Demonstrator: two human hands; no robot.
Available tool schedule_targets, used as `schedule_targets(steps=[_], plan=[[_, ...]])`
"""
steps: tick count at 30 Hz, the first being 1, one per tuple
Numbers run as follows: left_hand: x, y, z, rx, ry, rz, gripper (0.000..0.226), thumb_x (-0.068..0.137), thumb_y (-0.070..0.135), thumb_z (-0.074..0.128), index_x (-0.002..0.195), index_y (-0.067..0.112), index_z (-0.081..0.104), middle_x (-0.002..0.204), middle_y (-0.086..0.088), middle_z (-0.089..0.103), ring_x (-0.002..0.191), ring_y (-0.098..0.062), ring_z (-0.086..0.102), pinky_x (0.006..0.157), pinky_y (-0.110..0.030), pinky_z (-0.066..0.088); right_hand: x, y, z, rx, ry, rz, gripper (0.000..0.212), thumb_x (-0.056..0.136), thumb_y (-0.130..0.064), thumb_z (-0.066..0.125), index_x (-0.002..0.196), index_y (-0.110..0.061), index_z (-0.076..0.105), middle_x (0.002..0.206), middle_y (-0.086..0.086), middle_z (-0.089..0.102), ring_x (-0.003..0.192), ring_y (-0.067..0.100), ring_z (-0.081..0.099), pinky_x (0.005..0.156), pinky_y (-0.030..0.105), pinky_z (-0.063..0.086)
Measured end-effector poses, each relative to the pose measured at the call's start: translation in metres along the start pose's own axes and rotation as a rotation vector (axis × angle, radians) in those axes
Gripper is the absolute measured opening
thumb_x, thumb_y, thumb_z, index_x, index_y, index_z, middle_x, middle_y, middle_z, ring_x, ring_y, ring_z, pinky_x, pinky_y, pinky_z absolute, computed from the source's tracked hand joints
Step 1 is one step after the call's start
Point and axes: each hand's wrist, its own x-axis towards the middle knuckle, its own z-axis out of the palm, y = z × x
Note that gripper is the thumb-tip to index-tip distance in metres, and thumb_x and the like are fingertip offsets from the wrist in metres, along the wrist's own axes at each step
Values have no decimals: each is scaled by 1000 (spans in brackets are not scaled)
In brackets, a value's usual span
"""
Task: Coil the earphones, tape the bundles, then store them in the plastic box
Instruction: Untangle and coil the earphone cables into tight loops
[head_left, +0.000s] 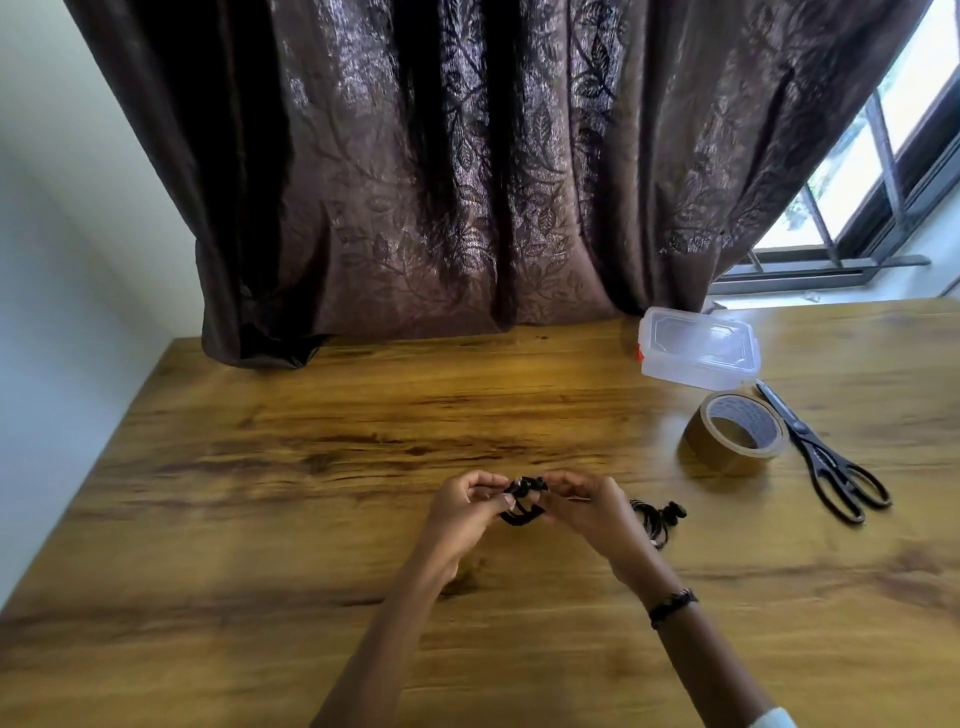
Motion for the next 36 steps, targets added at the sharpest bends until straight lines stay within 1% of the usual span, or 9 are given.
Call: schedule_targets(steps=[4, 7, 9, 14, 20, 26, 29, 32, 36], plan=[[9, -11, 9, 153, 101, 25, 11, 86, 13, 68, 93, 20, 65, 99, 3, 65, 92, -12, 63, 86, -33, 55, 7, 20, 5, -35, 17, 19, 22, 87, -11, 70, 108, -12, 73, 97, -1, 75, 90, 13, 71, 74, 23, 58], [12, -16, 12, 229, 144, 44, 14, 89, 13, 65, 102, 16, 64, 96, 5, 62, 85, -8, 60, 72, -21, 51, 10, 26, 12, -196, 62, -29, 25, 87, -9, 69, 112, -11, 71, 101, -1, 73, 84, 0, 66, 68, 14, 54], [13, -18, 14, 247, 162, 54, 17, 90, 11, 62, 107, 13, 63, 102, 1, 63, 91, -12, 60, 76, -22, 51, 13, 27, 15, -307, 81, -84, 25, 87, -10, 70, 112, -13, 72, 105, -4, 71, 86, -5, 64, 72, 7, 51], [14, -24, 19, 344, 220, 92, 16, 90, 12, 62, 106, 15, 63, 110, -3, 66, 98, -14, 62, 79, -24, 53, 16, 31, 17, -463, 124, -179, 30, 84, -3, 71, 112, -10, 72, 106, -1, 62, 91, 5, 59, 74, -4, 40], [16, -29, 21, 381, 240, 135, 16, 91, 14, 61, 107, 15, 63, 110, -1, 65, 91, -7, 58, 72, -16, 47, 18, 35, 14, -474, 105, -201, 31, 82, -2, 72, 112, -12, 72, 110, 4, 64, 91, 11, 64, 79, 1, 46], [13, -31, 19, 367, 262, 171, 19, 96, 15, 54, 113, 14, 60, 116, -2, 62, 90, -6, 56, 67, -10, 44, 12, 27, 2, -425, 62, -211, 24, 86, -7, 69, 109, -15, 71, 106, 0, 68, 90, -1, 65, 82, 13, 54], [3, -26, 21, 362, 311, 260, 22, 95, 14, 54, 116, 16, 59, 118, -1, 58, 94, -6, 57, 78, -15, 47, 3, 20, -11, -385, 177, -208, 15, 89, -9, 66, 102, -15, 71, 103, -4, 66, 87, -5, 61, 73, 3, 47], [-13, -17, 28, 323, 297, 381, 16, 96, 16, 53, 109, 21, 60, 110, 6, 60, 93, -1, 59, 80, -15, 51, -7, 20, -38, -368, 357, -210, 15, 91, -10, 63, 102, -18, 70, 103, -3, 64, 91, 9, 63, 74, 15, 51], [-31, -10, 55, 274, 48, 386, 17, 98, 20, 50, 110, 19, 61, 102, 13, 62, 81, 7, 57, 66, -5, 45, -16, 39, -80, -506, 534, -83, 19, 91, -11, 63, 108, -15, 71, 111, 5, 62, 110, 24, 52, 89, 32, 44]])
